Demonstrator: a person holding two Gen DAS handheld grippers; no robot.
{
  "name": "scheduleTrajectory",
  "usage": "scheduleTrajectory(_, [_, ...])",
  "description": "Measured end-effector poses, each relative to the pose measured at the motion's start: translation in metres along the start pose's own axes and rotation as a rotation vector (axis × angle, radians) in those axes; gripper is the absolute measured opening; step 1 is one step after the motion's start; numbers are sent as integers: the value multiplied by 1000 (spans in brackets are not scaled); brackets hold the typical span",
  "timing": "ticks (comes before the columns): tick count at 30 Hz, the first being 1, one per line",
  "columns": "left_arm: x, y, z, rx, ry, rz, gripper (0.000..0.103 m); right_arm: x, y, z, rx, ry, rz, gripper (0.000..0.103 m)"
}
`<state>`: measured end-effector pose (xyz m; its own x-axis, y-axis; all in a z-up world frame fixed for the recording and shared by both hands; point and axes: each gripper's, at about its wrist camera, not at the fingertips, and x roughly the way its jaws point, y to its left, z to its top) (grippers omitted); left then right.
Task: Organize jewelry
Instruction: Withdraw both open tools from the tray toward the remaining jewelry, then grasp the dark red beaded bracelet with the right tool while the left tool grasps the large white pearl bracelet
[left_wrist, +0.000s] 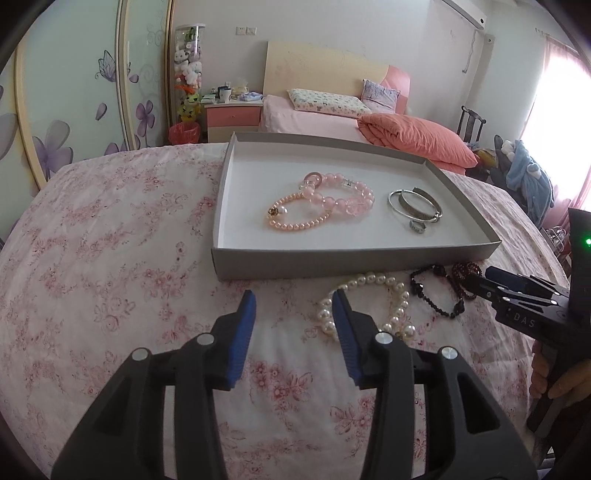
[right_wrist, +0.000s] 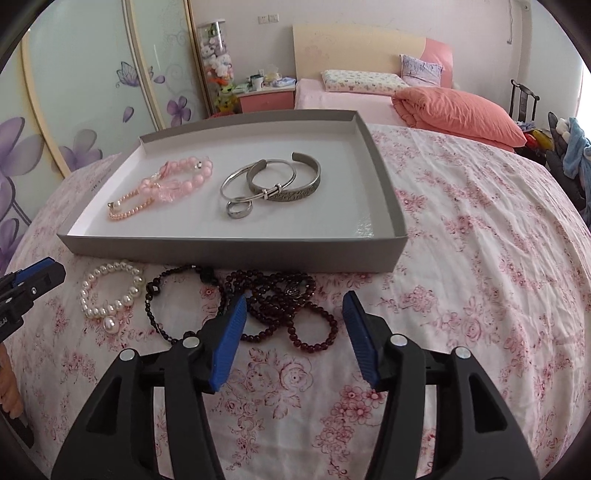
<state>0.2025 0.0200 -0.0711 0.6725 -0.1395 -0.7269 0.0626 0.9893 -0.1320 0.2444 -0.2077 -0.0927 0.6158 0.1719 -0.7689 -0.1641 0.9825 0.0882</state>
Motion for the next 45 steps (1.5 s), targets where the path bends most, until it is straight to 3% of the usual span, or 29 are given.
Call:
scheduleTrajectory(9, [9,-4,-3,7,31,-7,46,5,12,3,-49,11,-29,55])
scheduleTrajectory(13, [12,-6,-3,10,38,-11,46,3,16,2,-73,10,-15,20])
scheduleTrajectory(16, [12,-8,-2,18,43,-16,46,-1,13,-1,-61,13,-15,14])
scheduleTrajectory(30, [31,-25,0,76,98,-21,44,-15,-7,-14,0,17,-33,13])
scheduleTrajectory(32, [33,-28,1,93,100,-15,41,-14,-6,-13,-4,16,-34,13])
scheduleTrajectory(37, [35,-35,1,150,101,34,20,-14,-7,-14,-3,15,-32,13])
scheduleTrajectory(45, [33,-45,-5,213,87,78,11,-14,-7,-14,-1,15,-30,13])
